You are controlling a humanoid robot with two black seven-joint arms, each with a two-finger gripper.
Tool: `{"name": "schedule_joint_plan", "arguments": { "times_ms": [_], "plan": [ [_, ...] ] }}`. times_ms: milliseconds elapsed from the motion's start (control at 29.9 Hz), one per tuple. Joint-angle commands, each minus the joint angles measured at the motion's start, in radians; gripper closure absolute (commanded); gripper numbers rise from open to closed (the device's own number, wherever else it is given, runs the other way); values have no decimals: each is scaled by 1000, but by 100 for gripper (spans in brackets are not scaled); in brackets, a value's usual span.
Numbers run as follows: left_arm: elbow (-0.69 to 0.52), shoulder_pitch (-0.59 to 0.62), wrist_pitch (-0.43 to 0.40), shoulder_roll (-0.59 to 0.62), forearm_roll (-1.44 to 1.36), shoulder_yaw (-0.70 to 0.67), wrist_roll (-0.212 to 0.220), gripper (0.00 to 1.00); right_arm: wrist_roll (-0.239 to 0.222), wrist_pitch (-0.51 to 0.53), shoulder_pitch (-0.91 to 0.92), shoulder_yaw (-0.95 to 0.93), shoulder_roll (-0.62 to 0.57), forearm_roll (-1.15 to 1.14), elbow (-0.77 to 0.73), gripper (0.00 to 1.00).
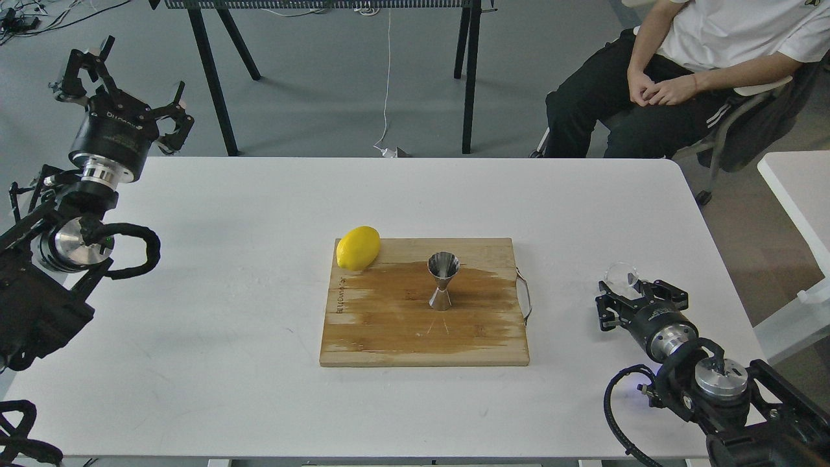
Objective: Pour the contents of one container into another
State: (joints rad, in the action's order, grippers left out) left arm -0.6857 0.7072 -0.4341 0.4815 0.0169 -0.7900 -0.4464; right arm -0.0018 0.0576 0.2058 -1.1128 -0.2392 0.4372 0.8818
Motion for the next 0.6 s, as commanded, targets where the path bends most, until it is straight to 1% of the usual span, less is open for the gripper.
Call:
{"name": "schedule_joint_plan", "arguments": {
  "times_ms": [0,100,201,234,268,301,334,368,401,468,568],
  "plan": [
    [0,0,1,-1,0,-1,0,0,6,10,-3,-1,-2,0,2,4],
    [0,0,0,-1,0,-1,0,0,8,37,-13,-1,-3,0,5,6],
    [0,0,0,0,0,-1,0,0,8,70,-17,1,-3,0,9,13],
    [0,0,0,2,0,0,0,0,8,76,-20,1,-3,0,9,18],
    [0,0,0,2,0,0,0,0,6,85,-20,1,-3,0,11,28],
    [0,0,0,2,0,0,0,0,6,91,-22,1,-3,0,11,39],
    [0,0,0,2,0,0,0,0,6,97,-22,2,-3,0,9,54],
    [0,0,0,2,0,0,0,0,6,99,-22,2,-3,0,8,64],
    [0,0,0,2,0,0,0,0,5,99,-20,2,-3,-2,8,65],
    [0,0,0,2,0,2,0,0,2,99,-20,1,-2,0,6,65],
    [0,0,0,0,0,2,0,0,0,96,-22,-1,1,-2,5,54]
  ]
}}
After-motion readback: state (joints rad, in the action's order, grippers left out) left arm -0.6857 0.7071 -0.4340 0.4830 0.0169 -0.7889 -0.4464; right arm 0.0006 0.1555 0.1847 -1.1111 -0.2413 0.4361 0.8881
